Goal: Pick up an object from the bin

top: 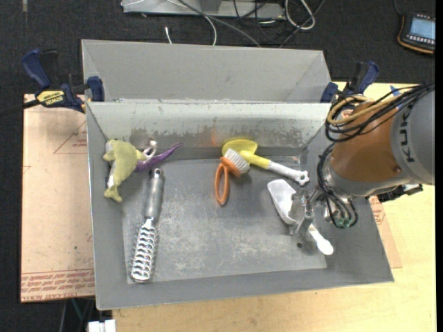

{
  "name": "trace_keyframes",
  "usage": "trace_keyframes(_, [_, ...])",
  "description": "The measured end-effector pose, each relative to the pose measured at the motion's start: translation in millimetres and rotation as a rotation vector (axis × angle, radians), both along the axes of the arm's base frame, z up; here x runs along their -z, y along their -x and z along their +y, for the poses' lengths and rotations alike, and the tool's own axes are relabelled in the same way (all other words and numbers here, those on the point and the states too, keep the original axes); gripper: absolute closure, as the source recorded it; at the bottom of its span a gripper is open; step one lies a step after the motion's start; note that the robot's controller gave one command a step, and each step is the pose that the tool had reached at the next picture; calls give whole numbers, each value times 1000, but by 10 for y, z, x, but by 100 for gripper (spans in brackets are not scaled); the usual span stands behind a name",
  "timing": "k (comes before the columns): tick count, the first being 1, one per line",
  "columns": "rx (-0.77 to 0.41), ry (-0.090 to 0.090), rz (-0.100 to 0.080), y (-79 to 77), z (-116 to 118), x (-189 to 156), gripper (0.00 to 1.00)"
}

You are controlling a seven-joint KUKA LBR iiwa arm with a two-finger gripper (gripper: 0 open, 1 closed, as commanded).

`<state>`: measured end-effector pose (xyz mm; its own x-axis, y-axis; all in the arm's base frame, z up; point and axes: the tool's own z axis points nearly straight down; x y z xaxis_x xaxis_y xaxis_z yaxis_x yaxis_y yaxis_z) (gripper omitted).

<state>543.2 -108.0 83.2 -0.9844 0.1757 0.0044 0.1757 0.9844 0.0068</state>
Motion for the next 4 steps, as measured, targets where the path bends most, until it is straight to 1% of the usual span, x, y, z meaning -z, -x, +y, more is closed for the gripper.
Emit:
trace_keyframes(1, [0,1,-8,-22,-4,-242,100])
trace_keyframes(3, [-1,1,-10,-26,-3,-410,100])
trace_keyframes(4, [-1,0,-8,-19,1,-618,100])
